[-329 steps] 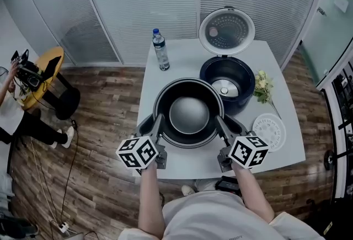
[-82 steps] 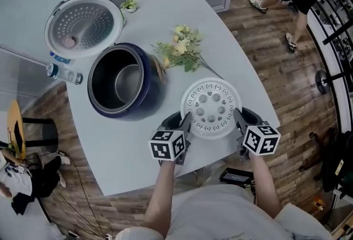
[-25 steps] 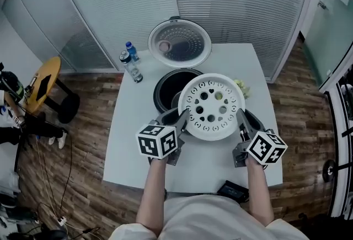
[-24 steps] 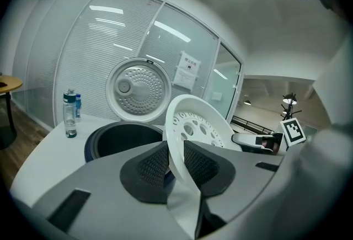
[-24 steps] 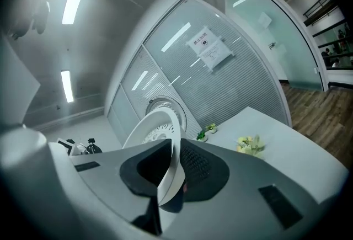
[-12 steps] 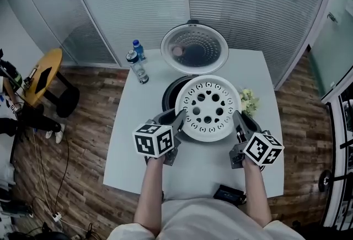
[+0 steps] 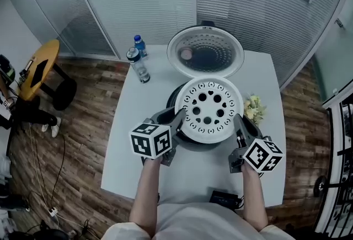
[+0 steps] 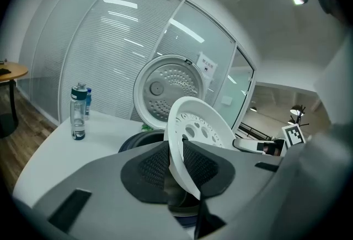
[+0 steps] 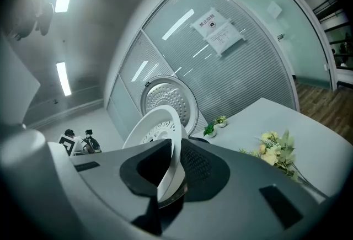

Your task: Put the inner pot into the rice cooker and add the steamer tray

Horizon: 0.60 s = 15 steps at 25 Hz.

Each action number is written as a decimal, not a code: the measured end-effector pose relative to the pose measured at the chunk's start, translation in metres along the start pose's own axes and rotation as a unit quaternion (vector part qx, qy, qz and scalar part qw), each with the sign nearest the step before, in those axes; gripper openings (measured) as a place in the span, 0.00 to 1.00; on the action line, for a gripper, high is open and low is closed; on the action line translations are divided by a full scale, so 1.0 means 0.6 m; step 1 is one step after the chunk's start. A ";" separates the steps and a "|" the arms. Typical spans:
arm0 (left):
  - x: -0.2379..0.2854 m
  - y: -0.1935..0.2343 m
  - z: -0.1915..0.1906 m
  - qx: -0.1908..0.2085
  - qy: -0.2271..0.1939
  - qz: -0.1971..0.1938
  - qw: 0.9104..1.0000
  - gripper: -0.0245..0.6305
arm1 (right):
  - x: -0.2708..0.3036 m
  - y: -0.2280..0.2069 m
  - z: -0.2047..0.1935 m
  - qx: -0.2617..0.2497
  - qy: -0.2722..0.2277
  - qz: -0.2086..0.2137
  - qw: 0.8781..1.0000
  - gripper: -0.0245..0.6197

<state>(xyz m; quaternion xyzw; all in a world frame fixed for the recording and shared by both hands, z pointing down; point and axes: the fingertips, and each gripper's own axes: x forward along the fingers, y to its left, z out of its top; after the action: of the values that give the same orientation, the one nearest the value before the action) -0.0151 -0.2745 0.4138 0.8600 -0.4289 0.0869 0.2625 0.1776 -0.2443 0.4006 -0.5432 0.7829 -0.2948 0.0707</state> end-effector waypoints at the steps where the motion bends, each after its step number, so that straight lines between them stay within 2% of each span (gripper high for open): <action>1: 0.002 0.003 0.001 -0.003 -0.001 0.000 1.000 0.16 | 0.004 0.000 0.000 -0.002 0.000 0.000 1.000 0.14; 15: 0.027 0.040 -0.025 -0.016 0.020 -0.005 1.000 0.16 | 0.038 -0.019 -0.033 -0.010 0.026 -0.019 0.999 0.14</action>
<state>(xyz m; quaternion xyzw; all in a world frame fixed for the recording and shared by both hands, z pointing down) -0.0227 -0.2898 0.4416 0.8558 -0.4208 0.0956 0.2853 0.1691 -0.2598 0.4279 -0.5507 0.7772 -0.3018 0.0393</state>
